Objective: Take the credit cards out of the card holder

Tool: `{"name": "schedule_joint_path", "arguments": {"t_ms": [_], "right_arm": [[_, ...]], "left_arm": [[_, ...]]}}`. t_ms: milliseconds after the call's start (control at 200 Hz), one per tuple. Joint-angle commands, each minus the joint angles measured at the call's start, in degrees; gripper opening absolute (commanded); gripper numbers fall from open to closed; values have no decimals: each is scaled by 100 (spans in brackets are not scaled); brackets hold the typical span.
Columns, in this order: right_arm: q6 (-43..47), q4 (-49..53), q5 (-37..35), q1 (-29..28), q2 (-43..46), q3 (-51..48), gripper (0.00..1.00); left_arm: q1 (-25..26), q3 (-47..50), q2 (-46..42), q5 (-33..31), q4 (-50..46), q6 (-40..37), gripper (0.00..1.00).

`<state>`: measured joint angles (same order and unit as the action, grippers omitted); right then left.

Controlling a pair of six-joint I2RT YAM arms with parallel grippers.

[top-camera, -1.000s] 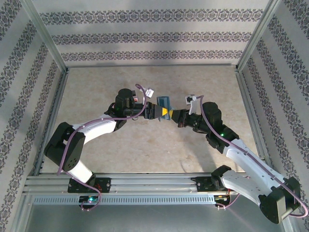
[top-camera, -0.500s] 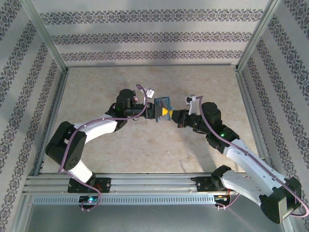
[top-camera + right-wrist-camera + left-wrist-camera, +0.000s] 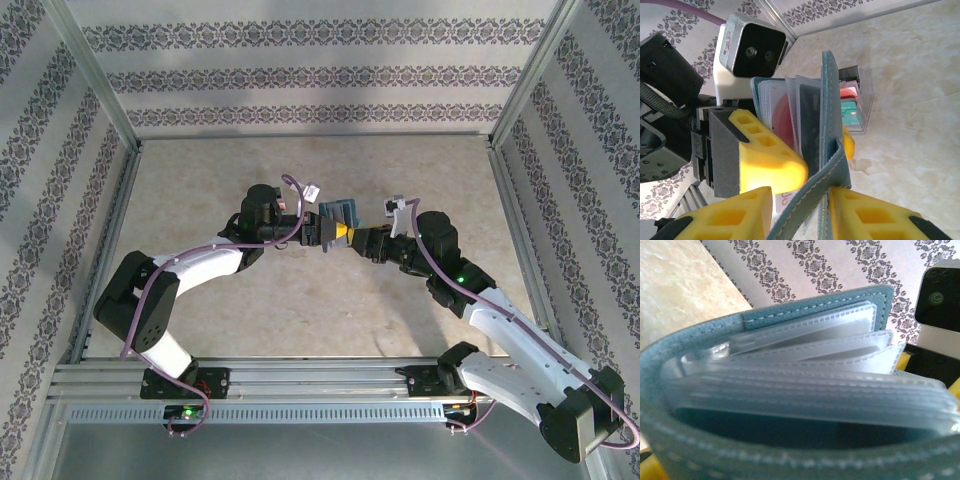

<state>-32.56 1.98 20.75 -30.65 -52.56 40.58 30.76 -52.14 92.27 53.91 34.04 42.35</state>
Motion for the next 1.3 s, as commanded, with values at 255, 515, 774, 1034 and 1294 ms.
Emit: {"name": "schedule_joint_path", "arguments": {"t_ms": [255, 515, 774, 1034, 1294], "right_arm": [[135, -74, -123, -72, -43, 135, 13], [153, -65, -249, -37, -48, 64, 22], [57, -308, -10, -21, 105, 25, 24], [-47, -338, -63, 7, 373, -129, 12], [-84, -406, -60, 7, 188, -104, 20]], "left_arm": [[79, 30, -148, 259, 727, 145, 42], [79, 72, -182, 418, 1141, 365, 33], [80, 44, -166, 172, 679, 179, 42], [83, 16, -52, 211, 878, 350, 50], [122, 17, -51, 304, 1006, 408, 44]]}}
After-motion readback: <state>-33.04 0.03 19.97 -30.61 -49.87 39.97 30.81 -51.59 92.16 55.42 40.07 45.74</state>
